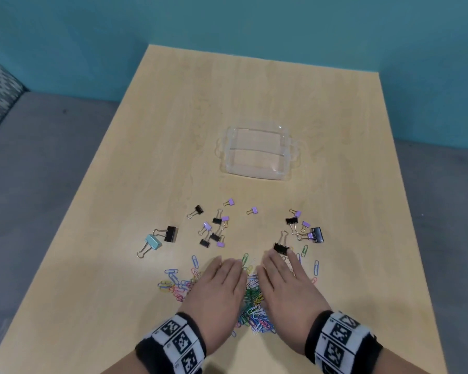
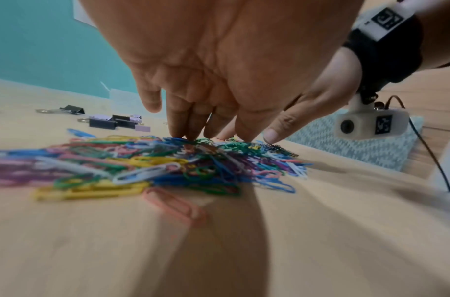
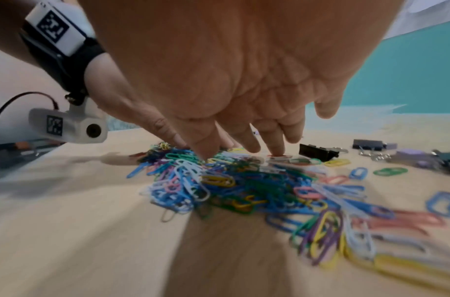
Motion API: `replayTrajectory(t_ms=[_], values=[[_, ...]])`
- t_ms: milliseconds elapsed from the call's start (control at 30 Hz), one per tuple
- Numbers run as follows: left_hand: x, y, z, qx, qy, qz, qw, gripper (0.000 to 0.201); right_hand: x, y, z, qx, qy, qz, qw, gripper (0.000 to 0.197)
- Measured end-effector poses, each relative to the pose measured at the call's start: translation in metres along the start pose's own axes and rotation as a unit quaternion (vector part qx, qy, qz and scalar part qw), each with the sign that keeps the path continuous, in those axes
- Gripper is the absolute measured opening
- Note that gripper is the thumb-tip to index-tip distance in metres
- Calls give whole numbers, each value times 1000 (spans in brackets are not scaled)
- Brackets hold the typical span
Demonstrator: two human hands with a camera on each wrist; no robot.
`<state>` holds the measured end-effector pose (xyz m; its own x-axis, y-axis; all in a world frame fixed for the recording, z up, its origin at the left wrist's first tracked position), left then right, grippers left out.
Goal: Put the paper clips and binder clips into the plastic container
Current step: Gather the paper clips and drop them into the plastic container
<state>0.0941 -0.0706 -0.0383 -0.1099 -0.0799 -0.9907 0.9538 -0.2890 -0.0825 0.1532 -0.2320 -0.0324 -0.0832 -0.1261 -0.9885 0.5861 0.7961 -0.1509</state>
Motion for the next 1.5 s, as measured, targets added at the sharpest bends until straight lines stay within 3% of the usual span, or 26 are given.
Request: replayTrajectory(t_ms=[133, 300, 467, 567, 633, 767, 933, 1100, 1300, 1367, 1500], values=[[-6, -18, -2, -39, -35, 30, 998, 55, -8, -16, -5, 27, 87, 31, 995, 59], [-7, -1, -12, -74, -38, 61, 995, 61, -7, -4, -6, 73, 105, 40, 991, 62], [-4, 16, -29, -92, -4, 38, 995, 63, -13, 12, -9, 131, 83, 30, 987, 58], [-6, 17, -39, -106, 22, 30, 994, 69, -14, 16, -5, 115, 79, 19, 990, 59], [-9, 14, -39, -106, 25, 31, 994, 68, -14, 13, 0, 120, 74, 34, 989, 56], [-8, -5, -27, -88, 9, 51, 995, 62, -9, -1, 12, 204, 61, 17, 977, 51], [-5, -35, -6, -48, -12, 68, 996, 60, -7, -16, 10, 157, 75, 13, 985, 55], [-1, -36, 8, -57, -48, 59, 995, 60, -2, -20, 30, 242, 87, -23, 966, 62], [0, 16, 17, -40, -51, 22, 998, 59, -1, -24, 4, 172, 121, -30, 977, 63], [4, 8, 15, -39, -43, 0, 998, 62, 2, -33, 0, 157, 113, -33, 981, 64], [9, -34, 12, -16, -35, 23, 999, 65, 3, -50, -14, 125, 77, -28, 989, 70]])
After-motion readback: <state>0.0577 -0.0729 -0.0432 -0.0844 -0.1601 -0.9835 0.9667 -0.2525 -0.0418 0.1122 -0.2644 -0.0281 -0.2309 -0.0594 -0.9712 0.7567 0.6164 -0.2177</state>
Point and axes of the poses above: each hand's wrist, its own y-axis towards the middle knuckle, its own x-axis out of the palm, z = x × y, the point moved 2 cm from there along y, towards the middle knuckle, and after that the axes turned 15 degrees about z, right-handed, at the moved point
